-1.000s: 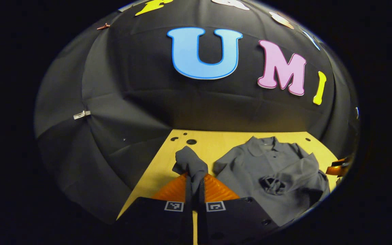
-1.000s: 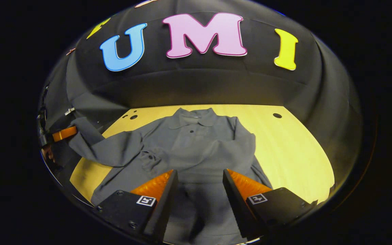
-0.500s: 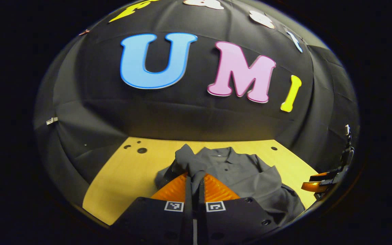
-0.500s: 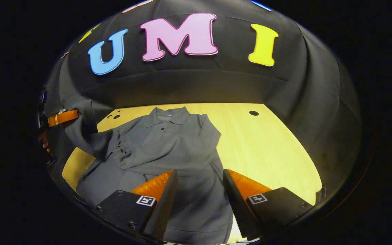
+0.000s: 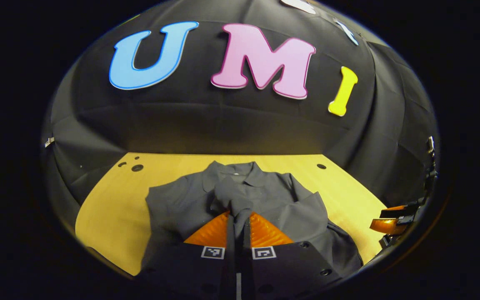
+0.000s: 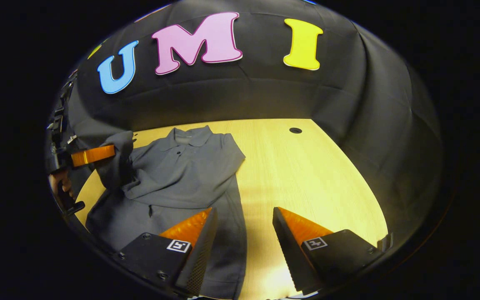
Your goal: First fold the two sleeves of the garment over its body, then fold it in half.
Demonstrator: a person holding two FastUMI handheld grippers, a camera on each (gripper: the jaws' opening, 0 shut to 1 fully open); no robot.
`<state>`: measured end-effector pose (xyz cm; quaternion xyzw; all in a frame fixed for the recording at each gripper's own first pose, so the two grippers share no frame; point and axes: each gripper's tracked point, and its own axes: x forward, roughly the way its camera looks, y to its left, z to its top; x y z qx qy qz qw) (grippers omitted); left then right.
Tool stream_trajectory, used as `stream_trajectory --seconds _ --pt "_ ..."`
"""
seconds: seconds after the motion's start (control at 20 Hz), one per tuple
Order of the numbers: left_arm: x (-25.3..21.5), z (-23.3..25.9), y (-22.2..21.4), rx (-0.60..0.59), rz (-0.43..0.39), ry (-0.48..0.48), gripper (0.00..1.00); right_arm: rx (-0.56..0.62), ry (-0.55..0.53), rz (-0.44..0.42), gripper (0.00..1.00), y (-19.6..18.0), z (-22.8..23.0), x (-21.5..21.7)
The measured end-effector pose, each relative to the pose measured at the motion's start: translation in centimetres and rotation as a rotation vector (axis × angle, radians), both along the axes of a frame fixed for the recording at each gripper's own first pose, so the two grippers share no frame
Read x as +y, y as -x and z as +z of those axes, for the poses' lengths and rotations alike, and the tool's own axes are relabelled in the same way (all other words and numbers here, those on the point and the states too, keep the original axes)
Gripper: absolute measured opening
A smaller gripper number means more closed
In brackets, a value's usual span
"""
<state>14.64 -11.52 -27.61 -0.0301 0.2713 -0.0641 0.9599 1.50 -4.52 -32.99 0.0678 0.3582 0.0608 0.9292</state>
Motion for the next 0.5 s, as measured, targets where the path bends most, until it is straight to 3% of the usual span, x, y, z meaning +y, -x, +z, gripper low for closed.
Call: stream_trajectory --seconds 0.35,0.4,0.5 --pt "-4.1 -7.3 -1.8 0.088 0.035 -0.061 0.10 0.039 -0.016 0.042 0.82 -0.6 -2.6 -2.6" --pt "-4.7 -8.1 -1.9 0.102 0.030 -0.067 0.14 0.043 -0.020 0.043 0.83 -0.7 -2.8 -3.0" --pt "-5.8 -9.4 -1.9 0.133 0.013 -0.059 0.14 0.049 -0.022 0.049 0.82 -0.8 -3.2 -3.5"
